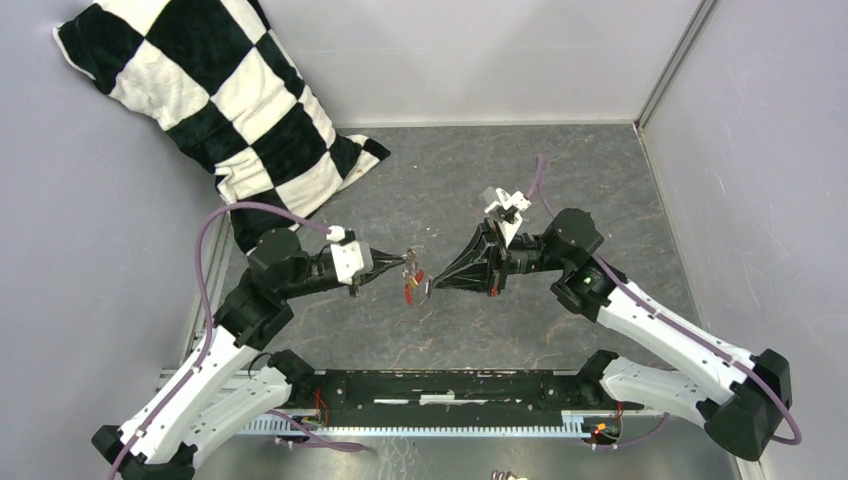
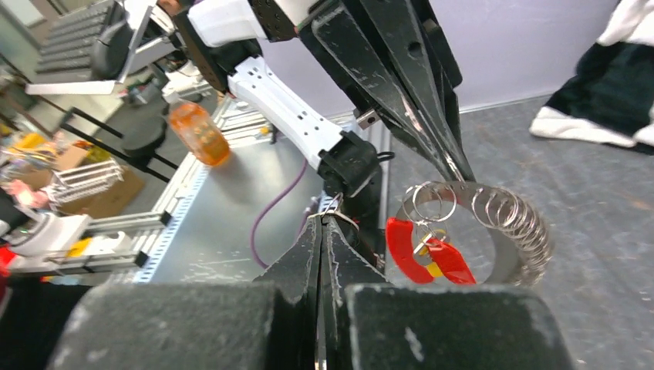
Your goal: Put the keys on the keyring
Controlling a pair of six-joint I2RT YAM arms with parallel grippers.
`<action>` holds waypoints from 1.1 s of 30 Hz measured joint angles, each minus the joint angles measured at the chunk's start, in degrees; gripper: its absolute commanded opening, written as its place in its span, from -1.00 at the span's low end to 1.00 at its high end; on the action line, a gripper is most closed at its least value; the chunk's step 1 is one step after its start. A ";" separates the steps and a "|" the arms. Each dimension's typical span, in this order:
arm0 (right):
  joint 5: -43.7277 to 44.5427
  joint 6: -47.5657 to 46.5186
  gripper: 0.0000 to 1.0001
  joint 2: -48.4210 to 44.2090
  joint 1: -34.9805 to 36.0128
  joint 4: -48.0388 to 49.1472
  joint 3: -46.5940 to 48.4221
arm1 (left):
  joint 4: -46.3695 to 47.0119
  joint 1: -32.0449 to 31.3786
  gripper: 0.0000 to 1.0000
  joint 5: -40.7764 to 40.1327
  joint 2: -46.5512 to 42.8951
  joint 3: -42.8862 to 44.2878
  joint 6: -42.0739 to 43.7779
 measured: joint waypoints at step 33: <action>10.12 6.75 -0.99 7.37 -1.51 -13.75 3.13 | 9.38 0.00 -0.96 0.07 -2.01 -8.48 4.96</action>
